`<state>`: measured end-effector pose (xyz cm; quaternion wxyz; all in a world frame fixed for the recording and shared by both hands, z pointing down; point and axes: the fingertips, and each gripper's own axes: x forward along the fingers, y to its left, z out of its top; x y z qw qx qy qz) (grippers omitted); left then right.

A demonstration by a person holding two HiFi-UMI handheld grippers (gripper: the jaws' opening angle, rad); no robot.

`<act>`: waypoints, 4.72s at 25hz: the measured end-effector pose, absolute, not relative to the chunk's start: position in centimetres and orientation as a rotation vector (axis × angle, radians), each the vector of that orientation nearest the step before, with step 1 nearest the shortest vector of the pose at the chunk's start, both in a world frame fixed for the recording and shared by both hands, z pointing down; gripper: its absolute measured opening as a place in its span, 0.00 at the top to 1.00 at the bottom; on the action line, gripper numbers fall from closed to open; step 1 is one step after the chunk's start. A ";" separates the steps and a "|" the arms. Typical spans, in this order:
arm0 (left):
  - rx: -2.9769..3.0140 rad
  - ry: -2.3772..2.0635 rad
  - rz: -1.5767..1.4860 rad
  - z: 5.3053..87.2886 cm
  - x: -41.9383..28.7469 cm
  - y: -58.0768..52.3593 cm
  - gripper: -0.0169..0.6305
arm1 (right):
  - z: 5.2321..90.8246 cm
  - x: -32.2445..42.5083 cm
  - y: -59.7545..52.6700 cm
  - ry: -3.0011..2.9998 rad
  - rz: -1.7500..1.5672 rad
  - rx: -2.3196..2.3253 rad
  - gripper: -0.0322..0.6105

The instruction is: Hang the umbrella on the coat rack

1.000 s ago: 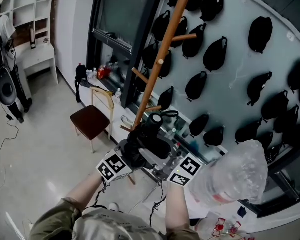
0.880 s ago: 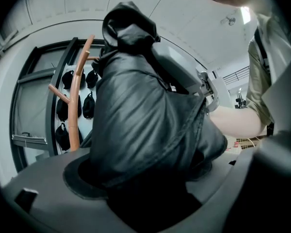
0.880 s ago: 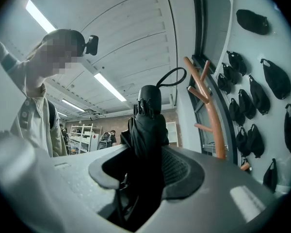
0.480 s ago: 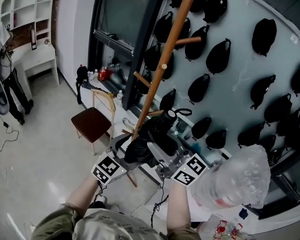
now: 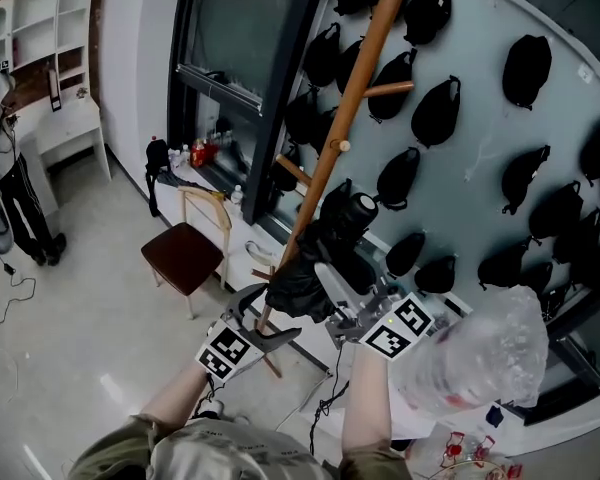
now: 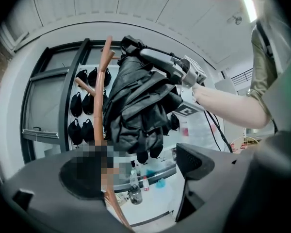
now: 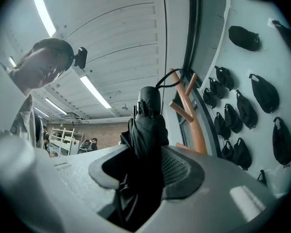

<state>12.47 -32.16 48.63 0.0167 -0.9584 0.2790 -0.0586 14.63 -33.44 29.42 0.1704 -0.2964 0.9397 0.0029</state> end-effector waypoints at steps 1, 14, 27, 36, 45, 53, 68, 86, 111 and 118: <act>-2.978 0.860 -0.182 48.5 12.5 -32.3 0.28 | 29.2 14.4 -33.7 2.668 0.010 -0.848 0.66; -2.987 0.793 -0.163 47.7 11.5 -34.0 0.29 | 27.6 11.0 -35.7 2.732 0.078 -0.828 0.66; -3.001 0.811 -0.170 47.7 10.2 -35.9 0.29 | 27.7 9.7 -38.8 2.744 0.024 -0.805 0.66; -3.007 0.827 -0.173 48.1 10.2 -36.7 0.29 | 28.0 9.7 -40.1 2.750 -0.010 -0.809 0.66; -3.010 0.826 -0.198 48.8 9.8 -37.3 0.29 | 29.0 9.6 -41.6 2.744 -0.063 -0.819 0.66; -2.989 0.856 -0.262 50.4 9.5 -37.7 0.29 | 30.7 10.2 -42.7 2.727 -0.111 -0.858 0.65; -2.985 0.883 -0.282 50.9 8.4 -38.7 0.29 | 33.9 11.7 -45.2 2.703 -0.142 -1.016 0.65; -3.013 0.872 -0.275 51.4 7.7 -39.4 0.29 | 37.0 12.9 -47.3 2.620 -0.038 -1.217 0.65; -3.038 0.907 -0.239 51.3 7.8 -39.4 0.29 | 39.3 13.4 -47.6 2.585 0.094 -1.314 0.60; -3.028 0.942 -0.242 51.3 7.7 -39.9 0.29 | 39.3 13.7 -47.8 2.593 0.104 -1.310 0.54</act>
